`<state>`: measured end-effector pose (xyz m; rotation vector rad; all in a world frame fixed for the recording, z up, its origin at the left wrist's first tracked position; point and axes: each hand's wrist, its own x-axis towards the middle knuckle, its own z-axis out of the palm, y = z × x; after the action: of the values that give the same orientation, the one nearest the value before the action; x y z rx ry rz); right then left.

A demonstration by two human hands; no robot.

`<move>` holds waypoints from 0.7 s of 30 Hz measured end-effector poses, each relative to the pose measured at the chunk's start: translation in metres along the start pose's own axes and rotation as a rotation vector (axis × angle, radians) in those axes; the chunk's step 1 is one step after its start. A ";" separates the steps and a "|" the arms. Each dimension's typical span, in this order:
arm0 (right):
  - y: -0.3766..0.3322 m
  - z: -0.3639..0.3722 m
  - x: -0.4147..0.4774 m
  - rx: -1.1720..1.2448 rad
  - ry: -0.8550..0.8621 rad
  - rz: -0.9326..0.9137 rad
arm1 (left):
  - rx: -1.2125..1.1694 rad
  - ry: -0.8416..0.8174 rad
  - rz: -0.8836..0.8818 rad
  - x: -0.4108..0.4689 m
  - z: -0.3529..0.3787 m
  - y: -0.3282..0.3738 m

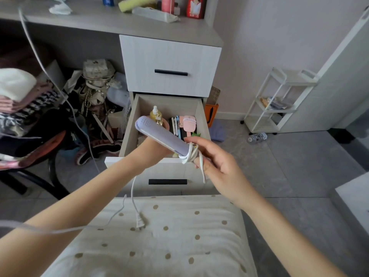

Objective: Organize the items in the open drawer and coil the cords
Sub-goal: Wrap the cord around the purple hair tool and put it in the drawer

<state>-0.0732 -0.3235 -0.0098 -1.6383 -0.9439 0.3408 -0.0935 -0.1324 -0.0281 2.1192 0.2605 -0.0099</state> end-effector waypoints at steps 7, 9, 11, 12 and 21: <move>0.007 -0.006 0.007 0.184 0.328 0.117 | -0.019 0.063 0.218 -0.016 0.014 0.008; 0.015 -0.012 0.012 0.169 0.417 0.158 | 0.048 0.042 0.274 -0.018 0.018 0.012; 0.023 -0.018 0.015 0.117 0.479 0.179 | 0.087 0.042 0.266 -0.020 0.020 0.016; 0.027 -0.021 0.016 0.068 0.505 0.177 | 0.132 0.045 0.255 -0.021 0.020 0.019; 0.045 -0.032 0.019 -0.356 0.501 0.293 | 0.589 0.002 0.302 -0.042 0.023 0.046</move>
<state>-0.0226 -0.3323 -0.0365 -2.0652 -0.3968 -0.0550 -0.1236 -0.1828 0.0034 2.7256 -0.0800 0.1051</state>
